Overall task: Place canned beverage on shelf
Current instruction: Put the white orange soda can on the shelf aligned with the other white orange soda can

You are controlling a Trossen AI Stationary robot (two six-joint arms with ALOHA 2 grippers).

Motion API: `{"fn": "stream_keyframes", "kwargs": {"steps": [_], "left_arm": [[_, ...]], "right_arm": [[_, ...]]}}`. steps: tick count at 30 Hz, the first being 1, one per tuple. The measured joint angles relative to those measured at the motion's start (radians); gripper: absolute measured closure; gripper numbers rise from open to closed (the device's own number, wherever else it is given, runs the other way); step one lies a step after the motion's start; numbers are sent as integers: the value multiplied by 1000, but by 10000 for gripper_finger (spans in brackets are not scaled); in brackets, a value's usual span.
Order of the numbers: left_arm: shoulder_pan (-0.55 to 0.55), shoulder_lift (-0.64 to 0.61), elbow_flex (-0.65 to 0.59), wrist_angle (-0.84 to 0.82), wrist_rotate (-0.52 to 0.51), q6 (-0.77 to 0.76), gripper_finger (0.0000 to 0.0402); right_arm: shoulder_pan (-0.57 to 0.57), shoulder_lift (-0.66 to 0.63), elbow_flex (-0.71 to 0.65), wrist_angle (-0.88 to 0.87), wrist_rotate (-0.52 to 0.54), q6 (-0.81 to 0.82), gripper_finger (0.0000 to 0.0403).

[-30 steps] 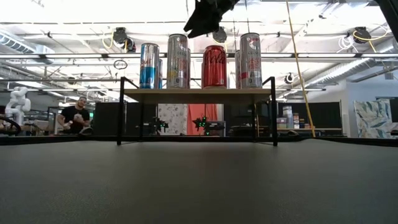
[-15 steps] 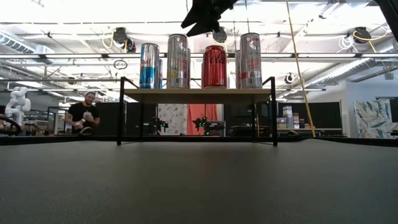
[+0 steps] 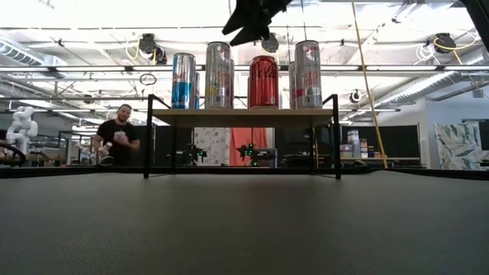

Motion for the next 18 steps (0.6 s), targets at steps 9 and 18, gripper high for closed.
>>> {"fn": "stream_keyframes", "kwargs": {"steps": [9,18], "left_arm": [[0,0,0,0,0,0,14],[0,0,0,0,0,2,14]], "right_arm": [[0,0,0,-33,-2,-48,63],[0,0,0,-58,-2,-71,60]]}}
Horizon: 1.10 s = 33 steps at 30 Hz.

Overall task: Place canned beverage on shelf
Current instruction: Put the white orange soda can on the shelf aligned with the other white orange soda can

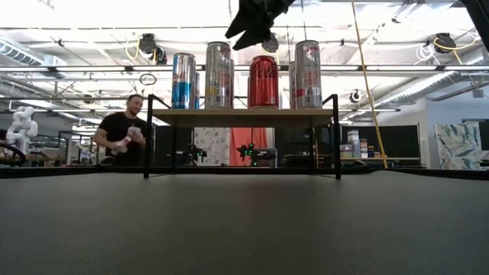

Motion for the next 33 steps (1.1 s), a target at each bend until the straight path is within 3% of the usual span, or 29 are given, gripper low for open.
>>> {"fn": "stream_keyframes", "kwargs": {"steps": [33], "left_arm": [[0,0,0,-3,0,0,14]], "right_arm": [[-15,50,-2,121,31,69,60]]}}
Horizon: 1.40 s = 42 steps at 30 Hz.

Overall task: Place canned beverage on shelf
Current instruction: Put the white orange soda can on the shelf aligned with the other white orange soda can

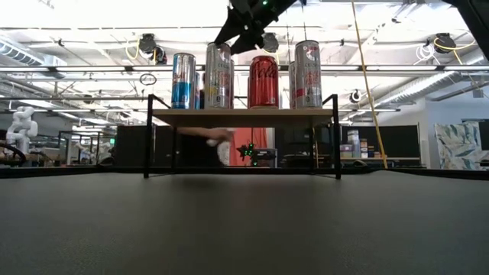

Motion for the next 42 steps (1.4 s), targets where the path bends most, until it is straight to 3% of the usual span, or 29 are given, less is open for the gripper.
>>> {"fn": "stream_keyframes", "kwargs": {"steps": [17,35,42], "left_arm": [[0,0,0,0,0,0,14],[0,0,0,0,0,1,14],[0,0,0,0,0,1,14]], "right_arm": [[1,33,0,17,-3,22,62],[2,32,0,5,-5,48,151],[2,32,0,3,-4,54,161]]}}
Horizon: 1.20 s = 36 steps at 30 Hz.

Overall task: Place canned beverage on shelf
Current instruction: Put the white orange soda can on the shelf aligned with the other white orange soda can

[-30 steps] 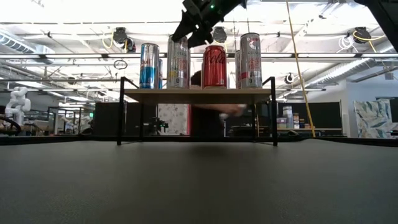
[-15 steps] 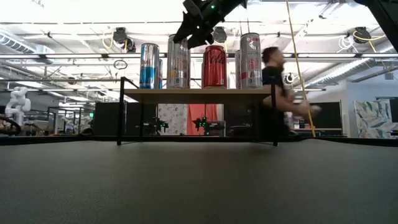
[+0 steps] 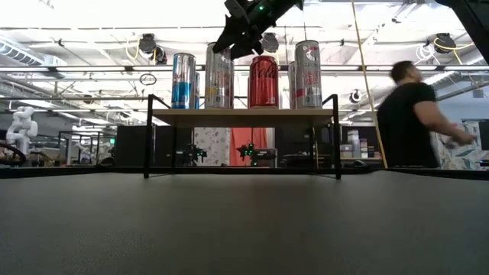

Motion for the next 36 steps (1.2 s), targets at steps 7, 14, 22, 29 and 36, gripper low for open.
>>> {"fn": "stream_keyframes", "kwargs": {"steps": [7,14,22,29,36], "left_arm": [[0,0,0,0,0,0,14],[0,0,0,0,0,0,14],[0,0,0,0,0,0,14],[0,0,0,0,0,-1,14],[0,0,0,0,0,-1,14]], "right_arm": [[1,-1,0,-1,53,71,162],[16,-1,0,4,82,88,163],[51,-1,0,3,173,128,163],[67,-1,0,-4,259,173,163],[75,-1,0,-6,272,218,163]]}}
